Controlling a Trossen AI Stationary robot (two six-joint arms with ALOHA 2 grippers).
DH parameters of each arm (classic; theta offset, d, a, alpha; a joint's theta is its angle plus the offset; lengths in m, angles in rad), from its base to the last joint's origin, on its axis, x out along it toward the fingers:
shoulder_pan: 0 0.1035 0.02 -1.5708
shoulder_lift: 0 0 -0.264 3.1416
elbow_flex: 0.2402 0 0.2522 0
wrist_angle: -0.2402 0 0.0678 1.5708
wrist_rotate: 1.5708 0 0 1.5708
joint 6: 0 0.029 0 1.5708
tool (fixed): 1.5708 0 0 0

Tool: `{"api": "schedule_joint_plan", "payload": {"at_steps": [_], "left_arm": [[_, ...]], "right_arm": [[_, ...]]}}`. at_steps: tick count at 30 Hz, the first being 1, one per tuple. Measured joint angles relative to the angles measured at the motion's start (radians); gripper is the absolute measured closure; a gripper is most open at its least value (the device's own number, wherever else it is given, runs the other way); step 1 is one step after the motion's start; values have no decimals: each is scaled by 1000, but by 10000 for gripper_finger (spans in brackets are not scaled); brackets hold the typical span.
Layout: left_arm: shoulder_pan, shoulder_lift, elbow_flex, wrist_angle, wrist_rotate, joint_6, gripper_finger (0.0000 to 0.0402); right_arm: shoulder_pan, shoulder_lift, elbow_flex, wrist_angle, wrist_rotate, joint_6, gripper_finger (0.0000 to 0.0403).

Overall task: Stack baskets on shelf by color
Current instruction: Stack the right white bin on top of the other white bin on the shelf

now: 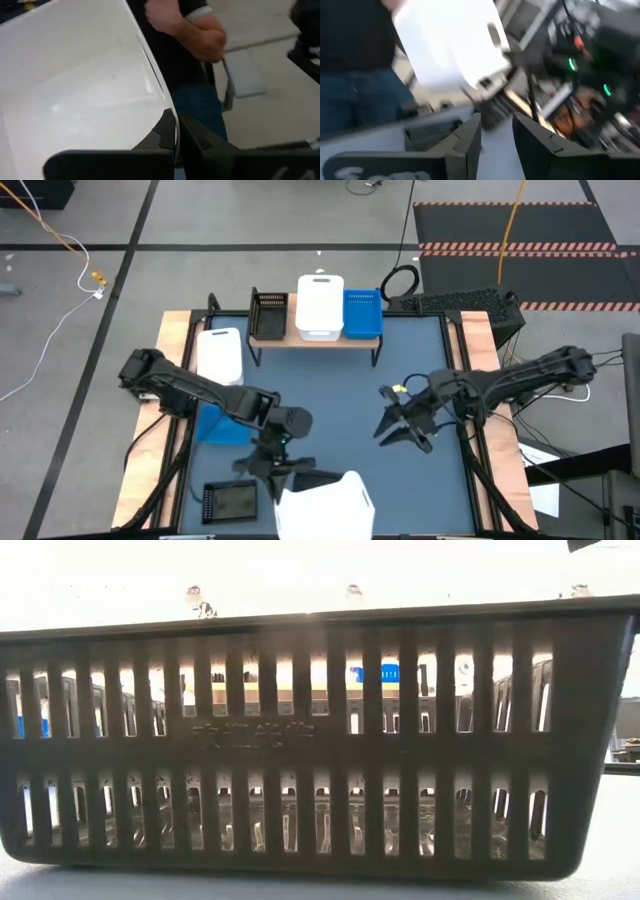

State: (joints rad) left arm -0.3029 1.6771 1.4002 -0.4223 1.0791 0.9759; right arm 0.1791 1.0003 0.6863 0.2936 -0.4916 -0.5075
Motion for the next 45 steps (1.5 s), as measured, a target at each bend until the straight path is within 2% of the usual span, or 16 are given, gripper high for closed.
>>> {"api": "schedule_joint_plan", "payload": {"at_steps": [8,11,16,21,31,39,45], "left_arm": [[30,18,0,32,57,-53,398],[54,18,0,36,97,-70,396],[86,18,0,118,223,-120,397],[91,18,0,218,230,-216,398],[109,18,0,239,230,-263,397],[158,26,0,230,238,-260,398],[189,45,0,232,230,-280,396]], "right_arm": [[5,150,0,154,-64,-10,290],[19,194,0,191,-91,-41,269],[59,233,0,306,-116,-34,214],[104,235,0,359,-118,-31,181],[111,236,0,478,-112,-5,206],[129,344,5,547,-123,-9,208],[132,346,8,556,-272,27,231]]}}
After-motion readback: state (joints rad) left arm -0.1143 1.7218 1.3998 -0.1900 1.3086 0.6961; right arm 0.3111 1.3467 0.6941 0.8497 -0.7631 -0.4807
